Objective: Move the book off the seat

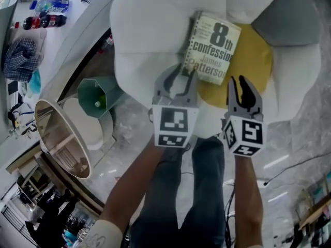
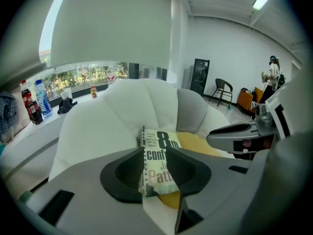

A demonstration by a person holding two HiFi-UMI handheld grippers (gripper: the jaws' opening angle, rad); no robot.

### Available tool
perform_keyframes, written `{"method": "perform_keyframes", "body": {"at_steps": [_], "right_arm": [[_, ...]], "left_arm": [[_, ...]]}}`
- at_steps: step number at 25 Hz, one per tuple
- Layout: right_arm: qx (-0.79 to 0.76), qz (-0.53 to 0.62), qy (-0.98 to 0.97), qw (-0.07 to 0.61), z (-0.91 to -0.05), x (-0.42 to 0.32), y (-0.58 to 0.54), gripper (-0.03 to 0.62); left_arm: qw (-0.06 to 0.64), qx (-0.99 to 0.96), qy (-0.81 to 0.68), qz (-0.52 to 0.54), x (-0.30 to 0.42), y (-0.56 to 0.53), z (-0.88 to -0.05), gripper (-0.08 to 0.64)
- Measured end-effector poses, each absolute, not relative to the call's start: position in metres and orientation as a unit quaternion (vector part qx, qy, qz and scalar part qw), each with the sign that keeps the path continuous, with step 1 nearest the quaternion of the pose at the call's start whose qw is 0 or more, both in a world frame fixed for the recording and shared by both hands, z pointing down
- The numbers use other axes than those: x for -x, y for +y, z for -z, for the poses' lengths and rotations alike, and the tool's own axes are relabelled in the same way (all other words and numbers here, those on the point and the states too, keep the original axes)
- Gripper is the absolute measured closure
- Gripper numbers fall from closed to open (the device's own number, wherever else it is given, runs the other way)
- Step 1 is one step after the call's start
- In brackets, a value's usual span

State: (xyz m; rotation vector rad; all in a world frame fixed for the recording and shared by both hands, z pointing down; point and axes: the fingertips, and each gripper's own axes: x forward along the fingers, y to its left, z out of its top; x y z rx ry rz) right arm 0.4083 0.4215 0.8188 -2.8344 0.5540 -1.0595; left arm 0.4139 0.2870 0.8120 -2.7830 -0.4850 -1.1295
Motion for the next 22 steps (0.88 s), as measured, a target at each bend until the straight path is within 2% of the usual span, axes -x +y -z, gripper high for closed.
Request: {"method": "perform_keyframes", "body": {"at_steps": [9,15,22], "right_arm": [[0.901,0.391,0.178,0.065,-0.919,-0.413,0.423,0.440],[0.887,0.412,0.187,0.095,-0.966,-0.419,0.421,0.434],[0.881,0.416,0.186,0.125,-0.986,-0.420,0.418,0.426]], "left_arm": [[0.049,0.900,-0.166,0.400,-0.423,0.291,-0.897,0.383],[0.063,0.900,-0.165,0.399,-0.434,0.296,-0.939,0.366],[0.094,0.906,-0.159,0.381,-0.436,0.298,-0.945,0.354]]}}
